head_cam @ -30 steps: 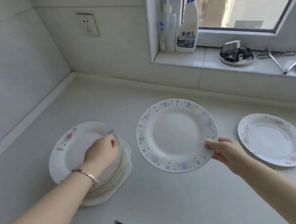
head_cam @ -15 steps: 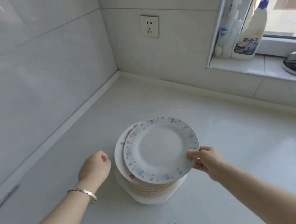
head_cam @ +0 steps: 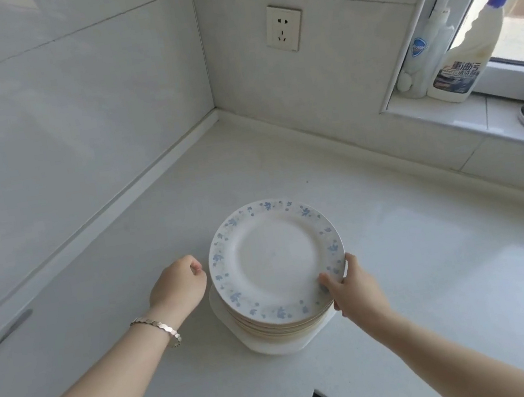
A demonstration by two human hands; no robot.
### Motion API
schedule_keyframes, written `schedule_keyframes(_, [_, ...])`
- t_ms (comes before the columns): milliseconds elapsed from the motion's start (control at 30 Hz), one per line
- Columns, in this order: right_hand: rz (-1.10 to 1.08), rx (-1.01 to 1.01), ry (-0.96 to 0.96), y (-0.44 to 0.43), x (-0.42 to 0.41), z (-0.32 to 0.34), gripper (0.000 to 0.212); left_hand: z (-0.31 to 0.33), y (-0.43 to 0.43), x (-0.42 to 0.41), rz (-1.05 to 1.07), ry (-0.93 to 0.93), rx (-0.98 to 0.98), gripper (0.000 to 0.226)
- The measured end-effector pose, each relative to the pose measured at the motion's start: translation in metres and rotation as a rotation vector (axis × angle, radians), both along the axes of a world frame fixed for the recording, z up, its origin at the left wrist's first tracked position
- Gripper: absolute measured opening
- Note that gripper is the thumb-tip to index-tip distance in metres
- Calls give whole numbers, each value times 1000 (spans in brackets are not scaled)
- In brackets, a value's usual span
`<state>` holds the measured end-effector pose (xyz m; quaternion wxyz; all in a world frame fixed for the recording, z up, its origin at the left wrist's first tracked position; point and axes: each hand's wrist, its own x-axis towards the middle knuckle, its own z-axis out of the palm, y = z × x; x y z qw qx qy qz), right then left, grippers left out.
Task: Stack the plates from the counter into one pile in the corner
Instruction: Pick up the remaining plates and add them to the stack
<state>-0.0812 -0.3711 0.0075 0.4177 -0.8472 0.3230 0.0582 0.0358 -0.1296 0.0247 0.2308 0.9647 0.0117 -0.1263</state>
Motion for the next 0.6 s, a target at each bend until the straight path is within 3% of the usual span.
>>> schedule_keyframes(100, [13, -181, 48, -2, 1, -6, 49, -1, 0, -2, -5, 7, -2, 23])
schedule_keyframes(167, [-1, -155, 14, -5, 6, -10, 60, 0, -2, -3, -17, 8, -2, 24])
schedule_keyframes(467, [62, -35, -9, -15, 15, -18, 42, 18, -29, 0, -103, -75, 4, 25])
schedule_keyframes(600, [104, -32, 92, -52, -9, -15, 46, 25, -76, -9, -237, -104, -5, 26])
